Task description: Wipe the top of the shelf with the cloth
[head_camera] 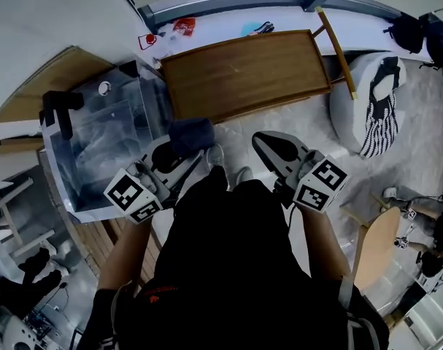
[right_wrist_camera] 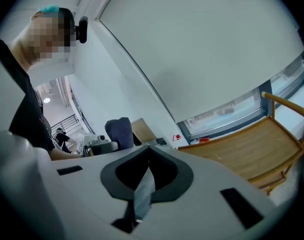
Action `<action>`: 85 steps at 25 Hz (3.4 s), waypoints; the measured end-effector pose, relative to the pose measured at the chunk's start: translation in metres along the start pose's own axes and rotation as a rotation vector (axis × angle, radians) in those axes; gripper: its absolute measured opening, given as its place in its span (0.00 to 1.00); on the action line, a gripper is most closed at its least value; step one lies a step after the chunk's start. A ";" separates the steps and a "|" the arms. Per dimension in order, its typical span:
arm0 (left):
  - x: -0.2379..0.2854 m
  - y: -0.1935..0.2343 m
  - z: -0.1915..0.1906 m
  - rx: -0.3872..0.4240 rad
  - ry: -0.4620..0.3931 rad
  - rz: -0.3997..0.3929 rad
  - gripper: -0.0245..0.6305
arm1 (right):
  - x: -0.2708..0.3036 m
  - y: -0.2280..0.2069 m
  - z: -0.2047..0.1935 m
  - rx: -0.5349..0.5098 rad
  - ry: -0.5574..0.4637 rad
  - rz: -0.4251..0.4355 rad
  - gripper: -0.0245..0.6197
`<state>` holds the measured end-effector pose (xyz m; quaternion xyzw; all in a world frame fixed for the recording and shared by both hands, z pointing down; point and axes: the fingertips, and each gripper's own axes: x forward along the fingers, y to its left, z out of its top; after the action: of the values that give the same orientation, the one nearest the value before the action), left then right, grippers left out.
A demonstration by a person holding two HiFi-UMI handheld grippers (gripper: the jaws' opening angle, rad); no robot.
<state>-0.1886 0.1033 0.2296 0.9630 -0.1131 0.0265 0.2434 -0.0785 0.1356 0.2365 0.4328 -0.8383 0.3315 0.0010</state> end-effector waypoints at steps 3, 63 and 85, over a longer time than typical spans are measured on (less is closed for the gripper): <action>0.006 0.014 0.003 -0.013 -0.007 0.023 0.26 | 0.006 -0.012 0.007 -0.004 0.012 0.003 0.05; 0.086 0.315 -0.137 -0.237 0.206 0.781 0.26 | 0.112 -0.234 -0.041 0.111 0.437 0.323 0.05; 0.094 0.365 -0.191 -0.297 0.490 0.909 0.26 | 0.087 -0.289 -0.054 0.173 0.417 0.244 0.05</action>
<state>-0.1807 -0.1379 0.5772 0.7377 -0.4609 0.3370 0.3602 0.0613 -0.0145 0.4639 0.2493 -0.8346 0.4815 0.0969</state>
